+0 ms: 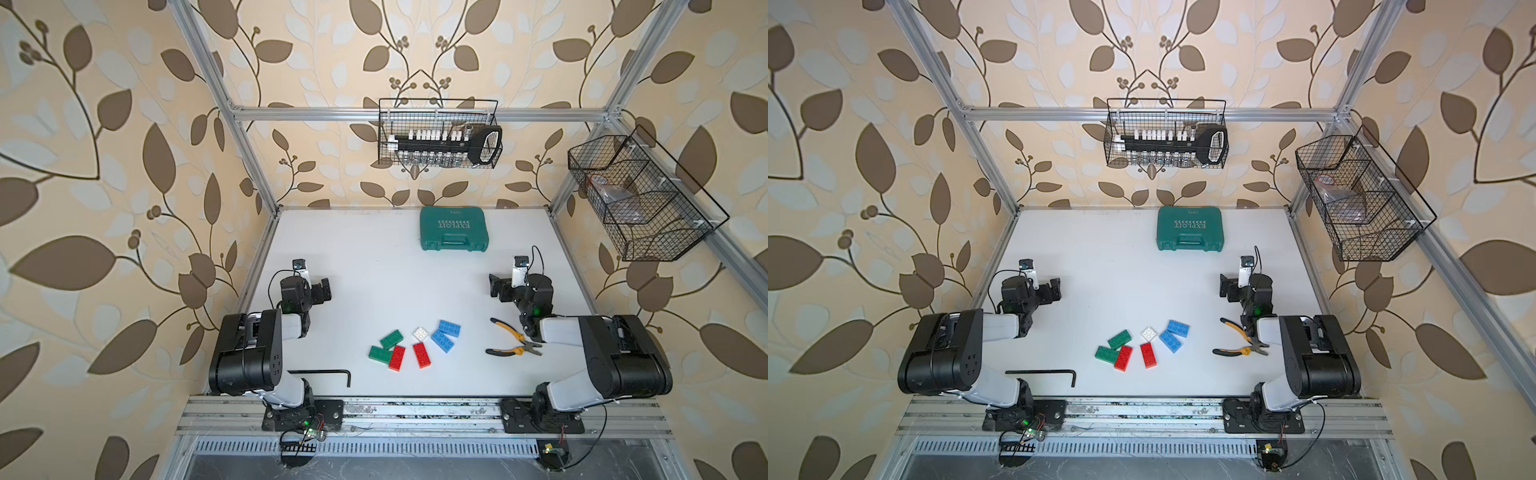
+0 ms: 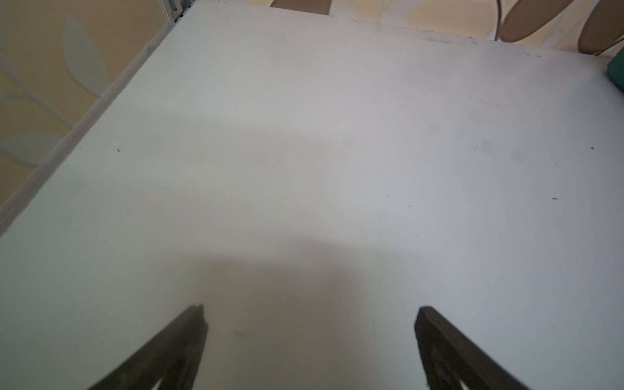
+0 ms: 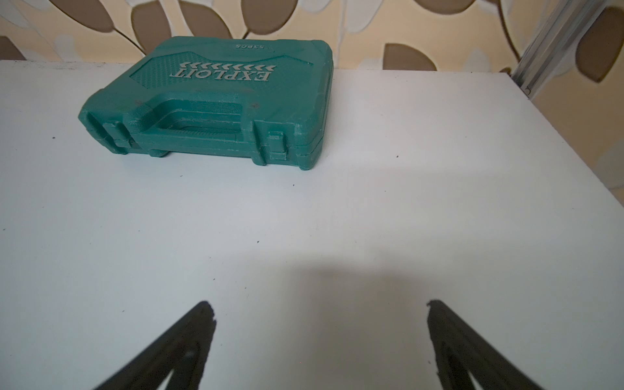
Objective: Assemble a small pinwheel with lego
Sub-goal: Pick up the lego brick from the center of the board.
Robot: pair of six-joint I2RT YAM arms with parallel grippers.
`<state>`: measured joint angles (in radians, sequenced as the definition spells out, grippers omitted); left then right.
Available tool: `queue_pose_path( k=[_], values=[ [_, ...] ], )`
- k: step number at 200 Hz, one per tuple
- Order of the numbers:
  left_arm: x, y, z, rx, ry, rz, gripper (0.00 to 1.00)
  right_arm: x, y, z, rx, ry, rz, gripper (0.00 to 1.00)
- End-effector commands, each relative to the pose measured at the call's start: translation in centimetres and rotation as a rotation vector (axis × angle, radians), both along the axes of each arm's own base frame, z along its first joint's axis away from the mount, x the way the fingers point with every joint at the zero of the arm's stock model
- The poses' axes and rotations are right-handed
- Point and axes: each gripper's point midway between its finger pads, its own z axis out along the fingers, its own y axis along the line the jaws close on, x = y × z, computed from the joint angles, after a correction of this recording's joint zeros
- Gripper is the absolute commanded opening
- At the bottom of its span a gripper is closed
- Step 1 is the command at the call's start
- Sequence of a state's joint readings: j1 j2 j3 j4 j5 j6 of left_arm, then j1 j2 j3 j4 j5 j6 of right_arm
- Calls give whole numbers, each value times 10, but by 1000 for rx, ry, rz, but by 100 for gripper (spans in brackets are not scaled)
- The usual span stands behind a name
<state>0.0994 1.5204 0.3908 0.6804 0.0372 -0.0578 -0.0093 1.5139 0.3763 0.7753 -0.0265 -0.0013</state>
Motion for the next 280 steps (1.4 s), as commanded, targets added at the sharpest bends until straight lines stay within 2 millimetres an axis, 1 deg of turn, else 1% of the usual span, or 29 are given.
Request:
queue_pose_path(
  k=[1,32,50,155,171,178,183,188,191,196,198,210,223,229,237,248,251,262,271,280],
  values=[
    [8,0,20,-10,-67,-10,99,5,1,10,1,-31,6,98],
    [8,0,19,-10,-66,-11,99,7,0,10,2,-24,1,98],
    [8,0,20,-11,-66,-10,99,6,3,10,3,-31,23,98],
    [8,1,19,-11,-64,-10,99,5,3,9,3,-27,21,98],
    [7,1,21,-7,-73,-9,99,5,4,14,4,-46,29,98],
    [9,1,26,-4,-70,-8,99,4,8,18,3,-48,56,98],
    [9,-1,27,-7,-28,-17,99,4,13,23,2,-36,87,98],
    [12,-1,45,1,-24,-7,99,4,17,30,-2,-19,105,98],
    [12,0,49,4,3,8,99,3,19,32,-3,1,109,98],
    [13,2,62,1,13,46,99,3,21,39,2,22,117,98],
    [12,3,64,-9,23,64,99,2,23,39,6,37,123,98],
    [16,0,93,-121,-2,120,99,-3,35,54,50,78,171,98],
    [15,-4,115,-240,-1,193,99,-14,54,68,93,104,235,98],
    [15,-12,124,-300,2,191,99,-20,63,75,99,104,264,98],
    [17,-30,136,-386,-4,121,99,-31,78,81,102,105,314,98],
    [15,-61,146,-537,30,16,99,-47,100,89,98,120,392,95],
    [14,-71,148,-575,51,-13,99,-52,106,88,91,139,405,95],
    [4,-106,148,-689,125,-121,99,-71,126,90,64,188,456,92],
    [-10,-138,146,-769,195,-219,99,-88,141,88,32,224,492,89],
    [-25,-170,142,-813,254,-306,99,-105,155,83,28,252,527,88]
  ],
)
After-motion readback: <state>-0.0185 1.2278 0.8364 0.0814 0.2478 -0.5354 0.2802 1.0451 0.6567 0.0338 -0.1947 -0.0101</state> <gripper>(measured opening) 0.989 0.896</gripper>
